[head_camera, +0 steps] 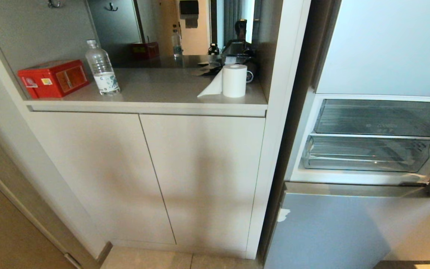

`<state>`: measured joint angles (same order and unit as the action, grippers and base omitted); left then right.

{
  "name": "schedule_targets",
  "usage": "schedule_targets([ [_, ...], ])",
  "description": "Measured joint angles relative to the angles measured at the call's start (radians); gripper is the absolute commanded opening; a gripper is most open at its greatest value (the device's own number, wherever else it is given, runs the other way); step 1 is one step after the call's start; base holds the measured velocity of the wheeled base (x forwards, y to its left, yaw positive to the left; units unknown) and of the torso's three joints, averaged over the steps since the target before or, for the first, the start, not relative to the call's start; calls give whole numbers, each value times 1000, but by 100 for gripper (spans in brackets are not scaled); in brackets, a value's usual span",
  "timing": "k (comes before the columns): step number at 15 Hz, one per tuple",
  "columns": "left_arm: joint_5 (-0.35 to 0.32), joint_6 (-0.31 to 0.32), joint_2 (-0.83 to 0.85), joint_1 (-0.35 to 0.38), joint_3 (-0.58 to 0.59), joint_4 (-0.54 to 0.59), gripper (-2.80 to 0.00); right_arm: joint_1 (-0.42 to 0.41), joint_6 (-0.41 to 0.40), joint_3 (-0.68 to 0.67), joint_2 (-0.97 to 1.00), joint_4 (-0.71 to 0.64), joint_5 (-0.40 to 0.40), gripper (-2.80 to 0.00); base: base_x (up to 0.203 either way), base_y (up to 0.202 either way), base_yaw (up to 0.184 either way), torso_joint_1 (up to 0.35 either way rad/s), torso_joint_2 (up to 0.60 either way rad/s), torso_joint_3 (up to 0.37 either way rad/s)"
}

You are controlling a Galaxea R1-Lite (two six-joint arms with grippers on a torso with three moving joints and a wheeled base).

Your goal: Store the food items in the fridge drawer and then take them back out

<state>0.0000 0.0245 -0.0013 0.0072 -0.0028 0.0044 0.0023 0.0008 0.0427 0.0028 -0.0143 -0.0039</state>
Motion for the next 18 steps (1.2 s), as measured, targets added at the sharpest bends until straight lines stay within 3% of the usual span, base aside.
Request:
schedule_targets([
  [3, 0, 0, 0, 1, 0, 0, -280, 3, 78, 153, 108, -58, 48, -280, 0, 0, 0, 0, 0, 0],
  [6, 0, 0, 0, 0, 0, 0, -280, 5, 176, 311, 372, -69, 121, -280, 0, 0, 0, 0, 0, 0],
  [7, 0, 0, 0, 0, 0, 0, -280, 6, 199, 352, 485, -49, 146, 0, 0, 0, 0, 0, 0, 0],
  [11, 0, 0, 0, 0, 0, 0, -280, 7, 235, 433, 911, 149, 195, 0, 0, 0, 0, 0, 0, 0],
  [18, 0, 0, 0, 0, 0, 0, -280, 7, 222, 502, 1578, 726, 180, 0, 0, 0, 0, 0, 0, 0],
])
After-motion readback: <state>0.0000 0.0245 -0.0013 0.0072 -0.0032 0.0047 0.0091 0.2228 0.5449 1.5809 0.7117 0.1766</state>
